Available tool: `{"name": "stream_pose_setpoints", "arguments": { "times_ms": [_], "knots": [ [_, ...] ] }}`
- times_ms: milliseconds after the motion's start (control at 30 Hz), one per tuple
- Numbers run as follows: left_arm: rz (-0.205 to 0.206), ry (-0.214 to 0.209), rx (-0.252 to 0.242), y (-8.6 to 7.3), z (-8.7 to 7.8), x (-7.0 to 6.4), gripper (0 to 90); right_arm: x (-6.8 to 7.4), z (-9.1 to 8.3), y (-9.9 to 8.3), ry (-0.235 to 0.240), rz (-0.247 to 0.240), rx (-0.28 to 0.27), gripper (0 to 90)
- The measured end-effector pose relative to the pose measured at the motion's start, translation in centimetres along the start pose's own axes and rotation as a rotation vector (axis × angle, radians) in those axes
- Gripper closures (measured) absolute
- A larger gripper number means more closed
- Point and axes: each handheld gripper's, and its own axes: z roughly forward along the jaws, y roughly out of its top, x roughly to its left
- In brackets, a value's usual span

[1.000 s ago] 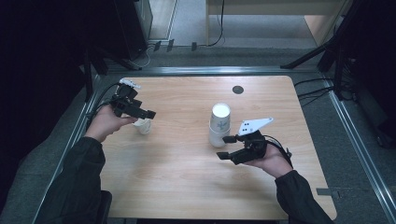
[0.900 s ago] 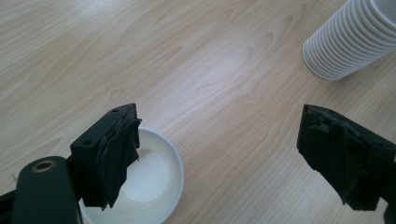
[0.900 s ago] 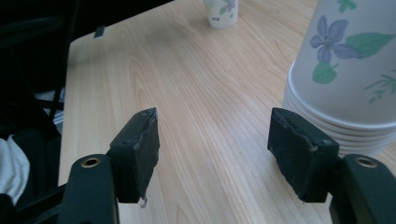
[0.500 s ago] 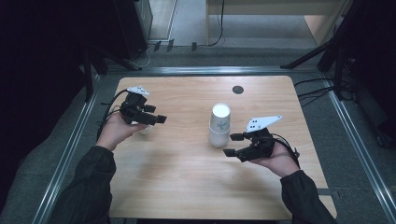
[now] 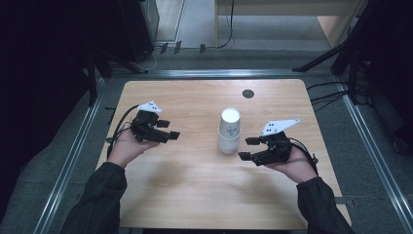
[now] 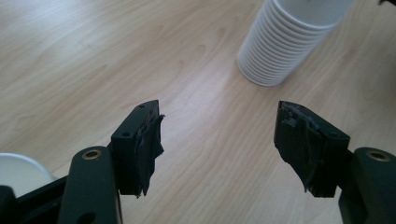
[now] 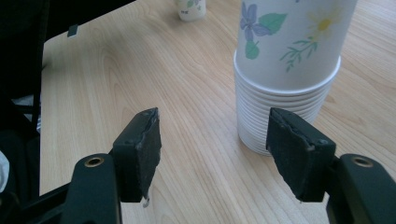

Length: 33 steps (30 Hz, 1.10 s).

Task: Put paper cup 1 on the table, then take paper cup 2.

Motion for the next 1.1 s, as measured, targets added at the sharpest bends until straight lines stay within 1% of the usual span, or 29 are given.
{"name": "stream_pose_setpoints", "arguments": {
  "times_ms": [100,133,200,267,367,400,500,600,667,700,767,800,833,867,900,967,1000,1033,1067,1100],
  "knots": [
    [0.02,-0.018,-0.006,-0.4,0.0,-0.8,32.3,-0.2,-0.1,-0.1,-0.013,-0.002,0.005,37.0],
    [0.02,-0.018,-0.006,-0.4,0.0,-0.8,32.4,-0.2,-0.1,-0.1,-0.013,-0.002,0.005,37.0],
    [0.02,-0.028,-0.012,-0.9,0.1,-1.3,32.7,-0.4,-0.1,-0.1,-0.016,0.005,0.005,38.5],
    [0.03,-0.037,-0.004,-1.1,0.2,-1.7,33.2,-0.5,-0.1,0.0,-0.017,0.006,0.006,38.5],
    [0.032,-0.043,-0.001,-1.4,0.3,-2.0,33.3,-0.6,-0.2,0.0,-0.029,0.0,0.0,38.5],
    [0.037,-0.061,-0.005,-1.6,0.4,-2.3,33.3,-0.6,-0.2,0.0,-0.039,0.0,-0.005,37.5],
    [0.051,-0.061,0.011,-1.8,0.8,-2.7,33.0,-0.7,-0.4,0.0,-0.05,-0.002,-0.009,37.1],
    [0.047,-0.071,0.014,-1.9,1.1,-2.9,31.6,-0.9,-0.5,0.1,-0.057,-0.004,-0.016,36.8],
    [0.047,-0.093,0.017,-2.0,1.3,-3.1,29.7,-1.2,-0.5,0.2,-0.071,-0.022,-0.016,36.6],
    [0.047,-0.093,0.017,-2.0,1.3,-3.1,29.7,-1.2,-0.5,0.2,-0.071,-0.022,-0.016,36.6],
    [0.044,-0.089,0.022,-2.2,1.5,-3.4,29.7,-1.6,-0.5,0.5,-0.076,-0.016,-0.015,36.6],
    [0.047,-0.094,0.018,-2.2,1.5,-3.5,29.7,-1.9,-0.6,0.8,-0.077,-0.007,-0.017,36.6],
    [0.047,-0.099,0.015,-2.3,1.5,-3.7,29.9,-2.2,-0.7,1.2,-0.078,-0.011,-0.02,36.2],
    [0.047,-0.099,0.015,-2.3,1.5,-3.7,29.9,-2.2,-0.7,1.2,-0.078,-0.011,-0.02,36.2],
    [0.05,-0.11,0.015,-2.4,1.5,-3.8,30.0,-2.5,-0.9,1.7,-0.082,-0.019,-0.02,36.1],
    [0.048,-0.114,0.015,-2.5,1.6,-3.9,30.0,-2.7,-1.0,1.8,-0.081,-0.017,-0.019,36.0],
    [0.046,-0.122,0.018,-2.5,1.7,-4.0,30.0,-3.1,-1.1,2.3,-0.081,-0.018,-0.012,35.0],
    [0.047,-0.131,0.024,-2.5,1.8,-4.1,30.0,-3.1,-1.1,2.3,-0.081,-0.018,-0.012,35.0],
    [0.058,-0.139,0.038,-2.6,2.0,-4.3,29.8,-3.5,-1.1,2.7,-0.079,-0.031,-0.002,33.2],
    [0.058,-0.139,0.038,-2.6,2.0,-4.3,29.8,-3.5,-1.1,2.7,-0.079,-0.031,-0.002,33.2]
  ]
}}
